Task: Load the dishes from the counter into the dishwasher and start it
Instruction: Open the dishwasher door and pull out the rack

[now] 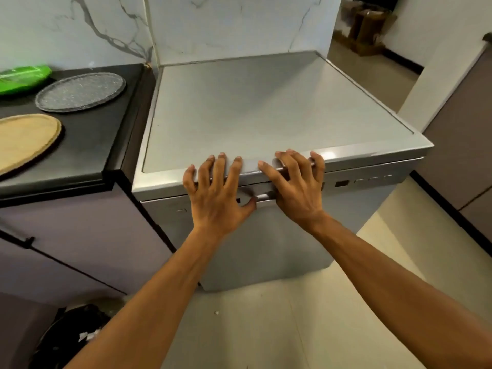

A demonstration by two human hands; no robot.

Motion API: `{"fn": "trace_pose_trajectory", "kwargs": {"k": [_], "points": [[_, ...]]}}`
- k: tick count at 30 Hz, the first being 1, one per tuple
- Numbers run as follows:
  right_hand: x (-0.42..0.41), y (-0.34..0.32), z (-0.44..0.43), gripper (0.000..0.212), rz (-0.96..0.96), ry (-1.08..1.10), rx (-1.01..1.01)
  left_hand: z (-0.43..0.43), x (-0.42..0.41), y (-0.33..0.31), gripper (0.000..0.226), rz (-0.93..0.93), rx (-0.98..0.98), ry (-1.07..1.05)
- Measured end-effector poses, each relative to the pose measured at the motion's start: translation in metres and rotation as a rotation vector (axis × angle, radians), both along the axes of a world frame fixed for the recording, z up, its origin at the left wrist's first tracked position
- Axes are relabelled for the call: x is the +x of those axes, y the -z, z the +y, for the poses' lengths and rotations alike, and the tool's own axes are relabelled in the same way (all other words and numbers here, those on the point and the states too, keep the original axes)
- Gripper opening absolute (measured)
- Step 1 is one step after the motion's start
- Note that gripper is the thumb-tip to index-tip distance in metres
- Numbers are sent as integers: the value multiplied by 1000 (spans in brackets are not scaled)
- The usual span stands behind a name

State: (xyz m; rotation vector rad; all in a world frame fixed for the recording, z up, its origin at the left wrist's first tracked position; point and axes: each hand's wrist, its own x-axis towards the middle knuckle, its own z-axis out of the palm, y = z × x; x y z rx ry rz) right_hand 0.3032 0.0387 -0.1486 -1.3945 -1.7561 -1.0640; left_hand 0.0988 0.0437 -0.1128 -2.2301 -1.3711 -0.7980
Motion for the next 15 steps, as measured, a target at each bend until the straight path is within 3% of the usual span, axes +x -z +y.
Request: {"fn": "trace_pose_trajectory", "kwargs": {"k": [6,10,15], "points": [[-8,7,18,46,36,41,212,9,2,12,85,-27,151,-13],[-9,4,16,28,5,37,218,8,-1,11,90,-16,171,3],[-9,4,-9,38,-80,-48,151,-3,-5,7,106,6,91,-15]]}}
